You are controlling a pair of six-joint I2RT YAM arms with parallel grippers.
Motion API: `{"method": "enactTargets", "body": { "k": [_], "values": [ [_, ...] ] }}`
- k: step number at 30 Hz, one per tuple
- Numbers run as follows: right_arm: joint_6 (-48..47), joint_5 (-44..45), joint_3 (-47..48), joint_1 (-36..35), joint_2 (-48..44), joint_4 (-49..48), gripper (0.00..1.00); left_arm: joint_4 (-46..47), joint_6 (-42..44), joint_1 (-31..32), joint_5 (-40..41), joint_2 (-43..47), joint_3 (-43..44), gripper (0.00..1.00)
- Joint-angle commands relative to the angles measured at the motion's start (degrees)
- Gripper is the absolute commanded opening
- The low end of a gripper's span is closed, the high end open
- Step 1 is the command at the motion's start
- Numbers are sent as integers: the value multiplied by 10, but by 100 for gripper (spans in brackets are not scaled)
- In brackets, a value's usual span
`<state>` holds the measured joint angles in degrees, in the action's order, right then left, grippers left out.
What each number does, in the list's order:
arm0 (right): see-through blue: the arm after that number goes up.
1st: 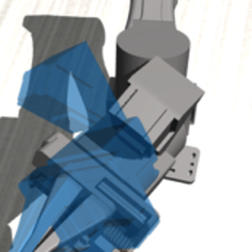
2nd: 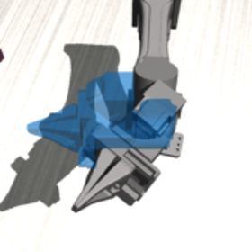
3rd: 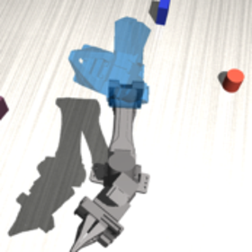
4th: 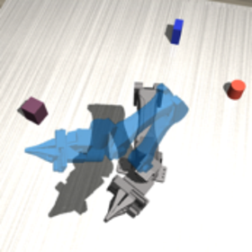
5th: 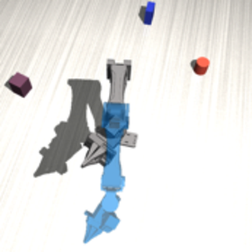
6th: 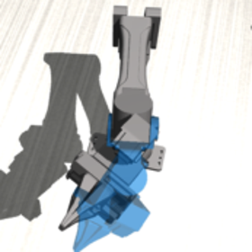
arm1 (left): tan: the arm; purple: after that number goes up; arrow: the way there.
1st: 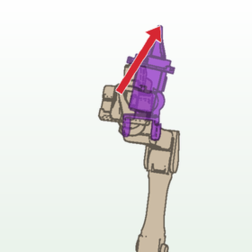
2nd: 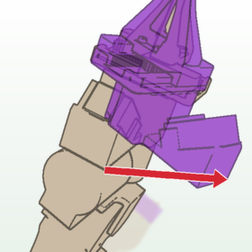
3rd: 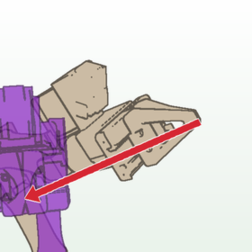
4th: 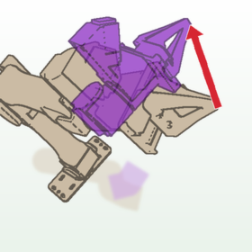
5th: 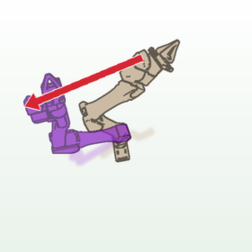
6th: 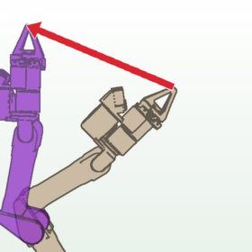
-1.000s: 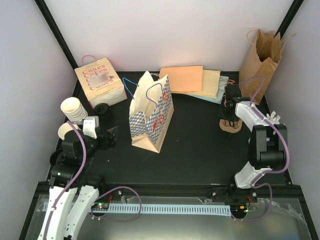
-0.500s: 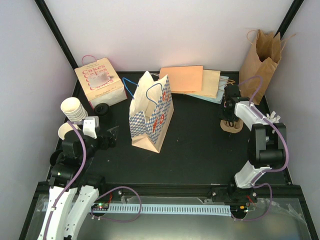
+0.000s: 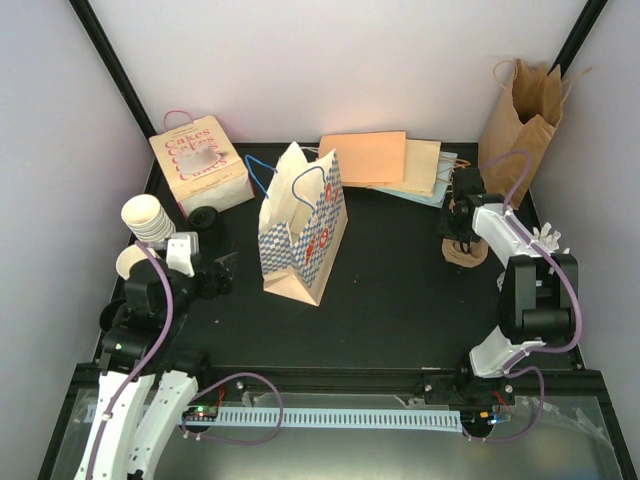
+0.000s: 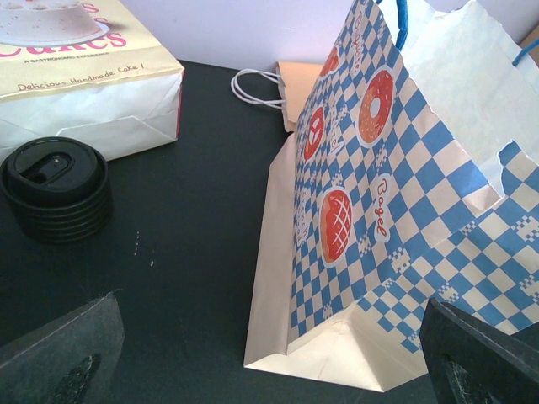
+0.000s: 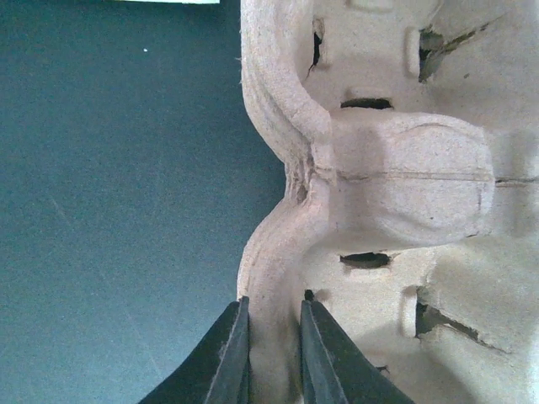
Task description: Pack the takeout coffee
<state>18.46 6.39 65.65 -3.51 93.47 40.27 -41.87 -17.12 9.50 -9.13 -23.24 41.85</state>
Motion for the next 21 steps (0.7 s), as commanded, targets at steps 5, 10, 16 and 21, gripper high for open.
{"method": "enactTargets", "body": {
  "k": [5,10,16,21],
  "values": [
    [3,7,5,-2,-45,-2,20,16,5,1,-13,-13,0,99],
    [6,10,-6,-4,-73,-4,21,18,7,1,-19,-13,0,99],
    [10,27,-15,-9,-104,-1,21,18,9,1,-27,-27,0,99],
    [7,36,-5,-13,-116,13,21,19,10,1,-30,-40,2,99]
  ]
}}
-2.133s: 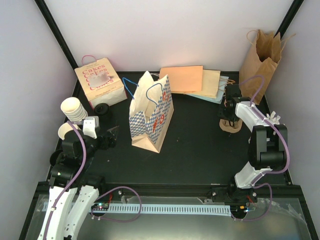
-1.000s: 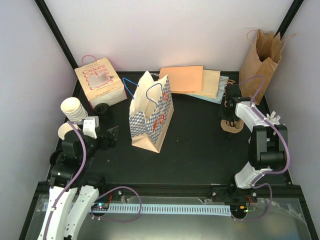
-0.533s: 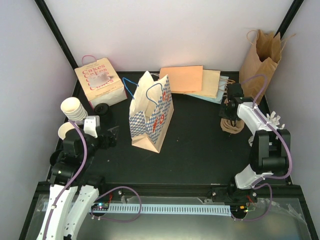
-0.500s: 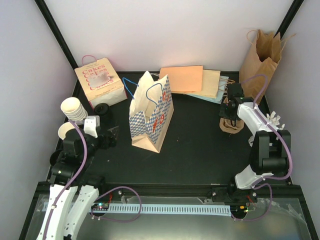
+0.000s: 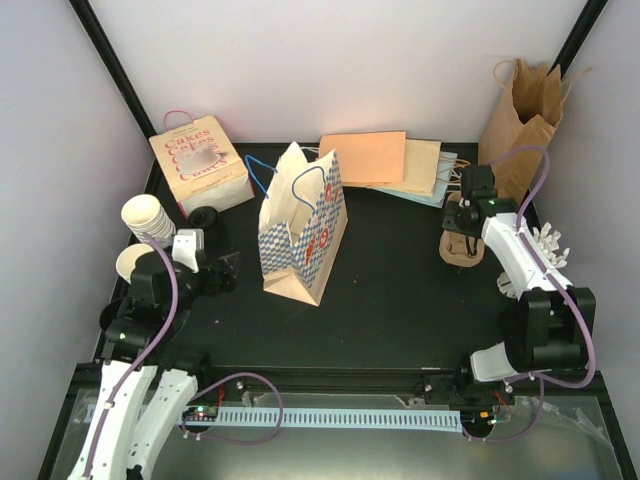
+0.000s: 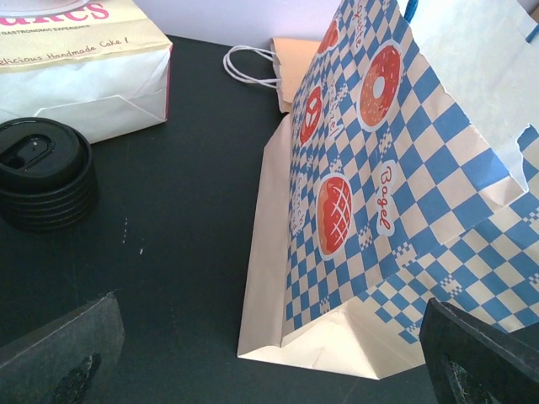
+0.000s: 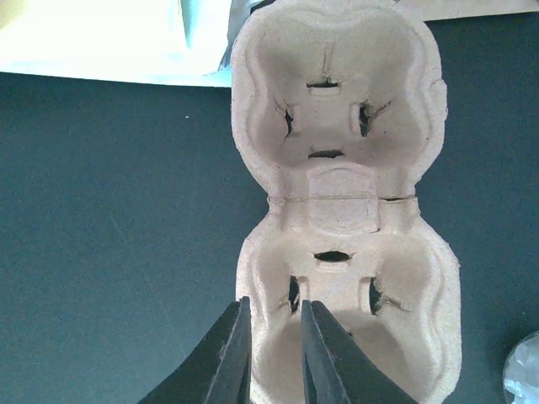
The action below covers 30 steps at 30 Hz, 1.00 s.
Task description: Pack the takeout coffee
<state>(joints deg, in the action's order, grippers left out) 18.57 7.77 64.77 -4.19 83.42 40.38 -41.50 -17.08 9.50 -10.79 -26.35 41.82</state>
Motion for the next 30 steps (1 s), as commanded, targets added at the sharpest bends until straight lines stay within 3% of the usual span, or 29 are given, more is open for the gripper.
{"method": "enactTargets", "body": {
  "k": [1,3,9,11,21,30],
  "values": [
    [4,26,7,-9,-18,15,20,15,10,1,-13,-9,3,99],
    [2,26,9,-11,-22,20,22,14,11,1,-13,-9,2,99],
    [1,-6,0,-12,6,10,45,13,9,1,-7,-7,2,99],
    [2,-8,-5,-12,19,2,48,13,8,1,-7,-6,1,99],
    [9,-11,-25,-12,77,-31,47,13,8,1,-9,-6,-1,99],
    [10,-5,-28,-13,85,-35,39,13,7,1,-8,-6,0,99]
  ]
}}
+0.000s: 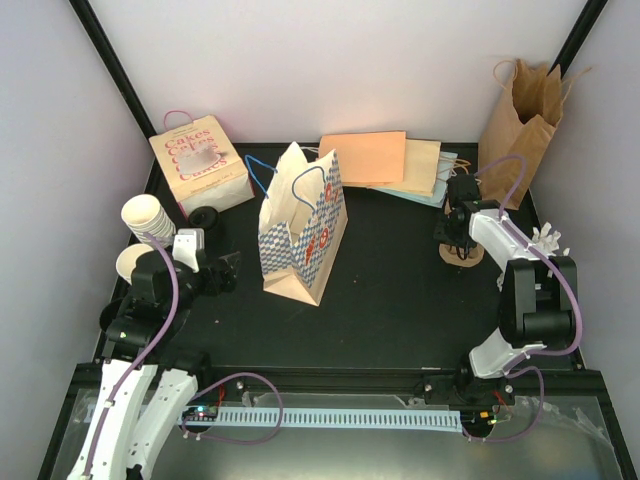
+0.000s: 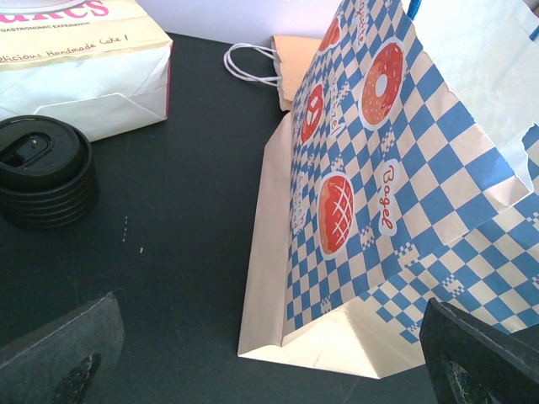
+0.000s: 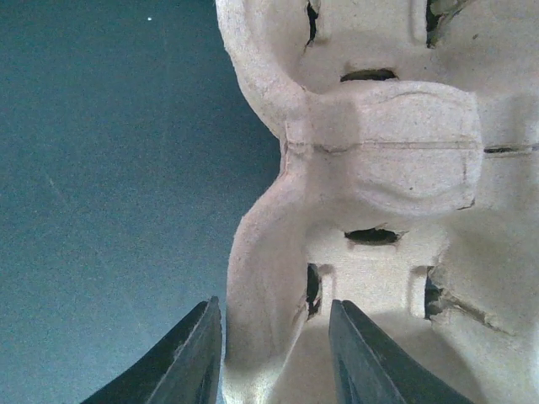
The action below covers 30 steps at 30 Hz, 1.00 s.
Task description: Pack the takeout coffee
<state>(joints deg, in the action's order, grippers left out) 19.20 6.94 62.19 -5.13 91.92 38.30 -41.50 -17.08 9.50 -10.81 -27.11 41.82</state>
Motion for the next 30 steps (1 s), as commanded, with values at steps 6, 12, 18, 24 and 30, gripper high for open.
{"method": "enactTargets", "body": {
  "k": [6,12,18,24,30],
  "values": [
    [3,-2,0,-3,8,-15,38,13,7,1,-8,0,0,99],
    [3,4,0,-3,7,-13,33,13,7,1,-8,0,-1,99],
    [3,5,4,-3,15,-12,34,13,6,1,-8,0,0,99],
    [3,-4,4,-3,16,-14,32,13,7,1,-8,0,0,99],
    [4,-7,5,-3,12,-12,24,13,7,1,-7,0,0,99]
  ]
}}
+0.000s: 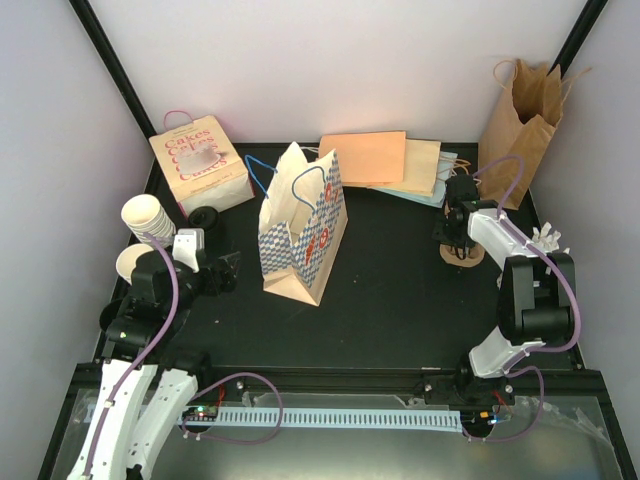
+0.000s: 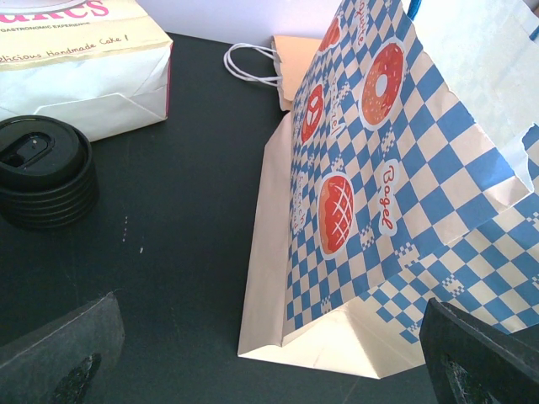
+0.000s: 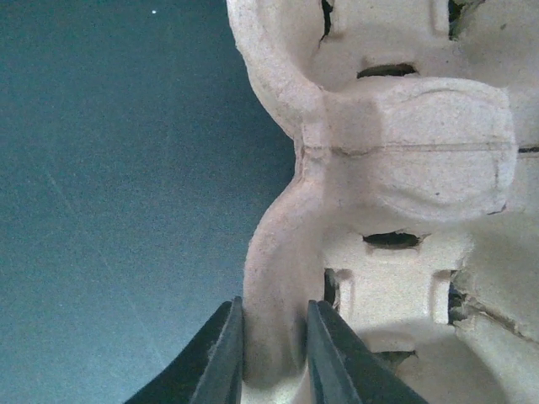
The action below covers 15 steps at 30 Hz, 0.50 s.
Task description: Pack the takeout coffee
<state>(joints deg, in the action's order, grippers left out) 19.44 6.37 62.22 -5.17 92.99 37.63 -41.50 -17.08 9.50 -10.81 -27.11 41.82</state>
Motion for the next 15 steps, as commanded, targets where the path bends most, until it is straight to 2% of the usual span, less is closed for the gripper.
{"method": "enactTargets", "body": {
  "k": [1,8,15],
  "values": [
    [2,0,5,-3,0,-4,22,13,7,1,-8,0,0,99],
    [2,9,7,-2,-21,4,8,13,7,1,-9,0,0,99],
    [-2,28,18,-3,-38,23,7,14,8,1,-11,0,-1,99]
  ]
}}
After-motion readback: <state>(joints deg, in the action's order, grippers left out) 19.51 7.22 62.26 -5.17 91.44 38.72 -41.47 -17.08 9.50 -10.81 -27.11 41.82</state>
